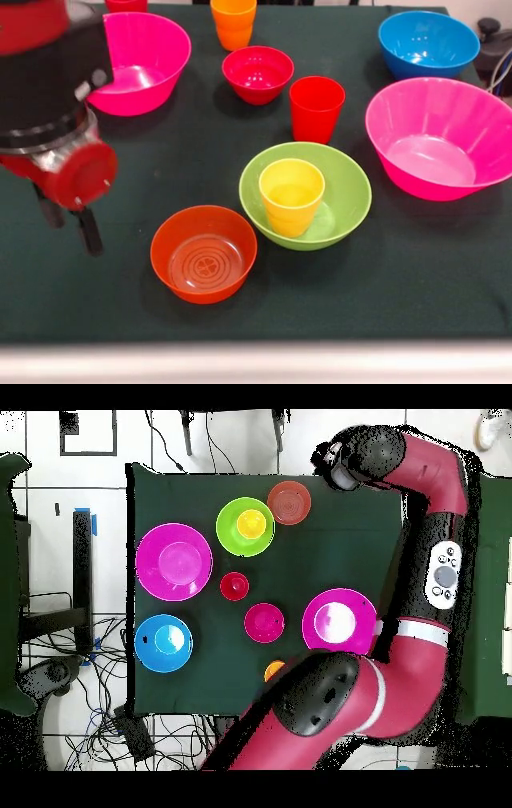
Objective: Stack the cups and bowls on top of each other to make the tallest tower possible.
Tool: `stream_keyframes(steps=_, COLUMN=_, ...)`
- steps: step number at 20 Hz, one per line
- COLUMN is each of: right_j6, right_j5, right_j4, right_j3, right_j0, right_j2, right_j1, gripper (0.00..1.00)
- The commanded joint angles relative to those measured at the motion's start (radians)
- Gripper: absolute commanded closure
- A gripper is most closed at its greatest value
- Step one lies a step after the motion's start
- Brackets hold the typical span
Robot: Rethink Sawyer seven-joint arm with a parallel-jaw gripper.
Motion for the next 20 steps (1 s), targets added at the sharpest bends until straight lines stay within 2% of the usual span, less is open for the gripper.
stream_keyframes(steps=1, right_j6=-0.007, right_j5=0.133, right_j4=-0.140, right_j3=-0.202, right_j0=0.089, right_j2=0.080, right_j1=0.133, gripper=0.00)
stream_keyframes(steps=5, right_j6=0.008, right_j5=0.124, right_j4=-0.137, right_j3=-0.198, right_j0=0.103, right_j2=0.079, right_j1=0.143, gripper=0.00)
stream_keyframes(steps=9, right_j6=0.009, right_j5=0.087, right_j4=-0.071, right_j3=-0.119, right_j0=0.101, right_j2=0.031, right_j1=0.126, gripper=0.00)
stream_keyframes(steps=13, right_j6=0.013, right_j5=-0.001, right_j4=0.042, right_j3=0.154, right_j0=0.062, right_j2=-0.052, right_j1=0.002, gripper=0.00)
stream_keyframes(steps=18, right_j6=-0.006, right_j5=-0.105, right_j4=0.110, right_j3=0.448, right_j0=0.015, right_j2=-0.097, right_j1=-0.139, gripper=0.00)
stream_keyframes(steps=20, right_j6=-0.020, right_j5=-0.130, right_j4=0.124, right_j3=0.522, right_j0=-0.004, right_j2=-0.102, right_j1=-0.176, gripper=0.00)
